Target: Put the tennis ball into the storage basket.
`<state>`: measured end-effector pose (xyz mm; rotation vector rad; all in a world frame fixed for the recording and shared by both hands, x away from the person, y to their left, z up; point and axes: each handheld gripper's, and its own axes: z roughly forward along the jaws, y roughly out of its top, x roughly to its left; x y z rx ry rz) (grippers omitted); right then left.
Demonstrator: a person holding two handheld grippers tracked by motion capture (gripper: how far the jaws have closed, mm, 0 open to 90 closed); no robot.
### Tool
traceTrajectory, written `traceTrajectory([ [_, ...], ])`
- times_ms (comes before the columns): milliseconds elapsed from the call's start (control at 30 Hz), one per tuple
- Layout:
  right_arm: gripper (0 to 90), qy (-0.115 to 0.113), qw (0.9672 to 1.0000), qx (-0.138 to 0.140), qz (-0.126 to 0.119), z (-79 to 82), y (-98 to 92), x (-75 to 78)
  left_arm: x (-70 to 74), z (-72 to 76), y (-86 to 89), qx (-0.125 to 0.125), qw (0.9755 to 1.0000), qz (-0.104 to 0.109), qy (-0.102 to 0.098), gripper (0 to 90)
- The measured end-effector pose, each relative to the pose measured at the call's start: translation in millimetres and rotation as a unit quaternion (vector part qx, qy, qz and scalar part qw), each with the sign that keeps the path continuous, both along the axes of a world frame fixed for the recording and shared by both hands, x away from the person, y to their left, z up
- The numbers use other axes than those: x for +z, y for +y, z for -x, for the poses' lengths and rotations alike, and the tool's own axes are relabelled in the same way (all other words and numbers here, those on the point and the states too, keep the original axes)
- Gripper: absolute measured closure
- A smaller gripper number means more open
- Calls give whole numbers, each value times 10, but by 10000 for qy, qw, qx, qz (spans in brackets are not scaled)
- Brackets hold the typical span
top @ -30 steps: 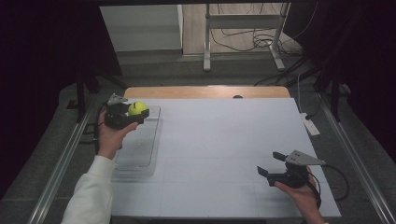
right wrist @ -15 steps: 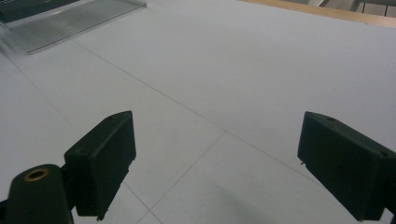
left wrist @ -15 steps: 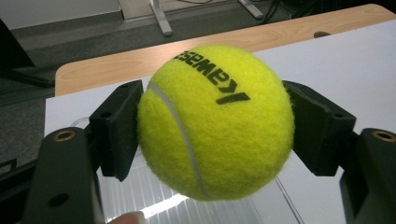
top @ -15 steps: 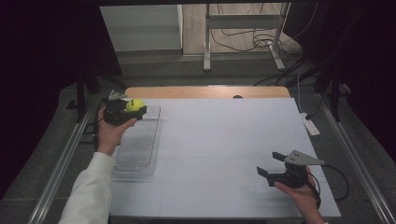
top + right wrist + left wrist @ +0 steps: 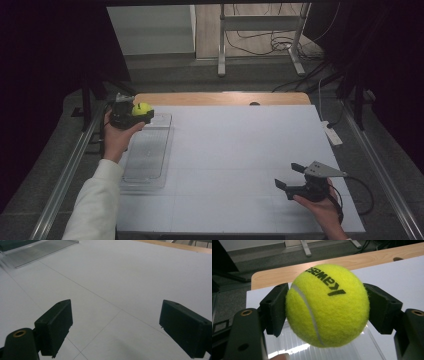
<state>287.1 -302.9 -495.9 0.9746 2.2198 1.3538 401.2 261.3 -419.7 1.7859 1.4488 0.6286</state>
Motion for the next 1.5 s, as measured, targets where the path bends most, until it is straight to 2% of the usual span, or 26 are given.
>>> traceTrajectory([
  [367,120,0,10000,-14,2,1,-4,0,-57,-105,106,173,9998,-41,112,264],
  [467,121,3,10000,-22,11,1,-6,-2,-85,-149,139,211,9996,44,184,264],
  [633,121,-2,10000,-15,15,8,-2,1,-108,-215,166,330,9992,10,246,264],
  [800,121,4,10000,-18,-8,4,-9,-2,-119,-257,179,359,9988,-67,322,264],
  [1200,121,3,10000,-16,20,2,-6,-4,-147,-283,205,393,9985,-39,384,264],
  [1500,121,15,10000,-24,19,0,-9,-7,-194,-313,179,333,9981,-69,510,265],
])
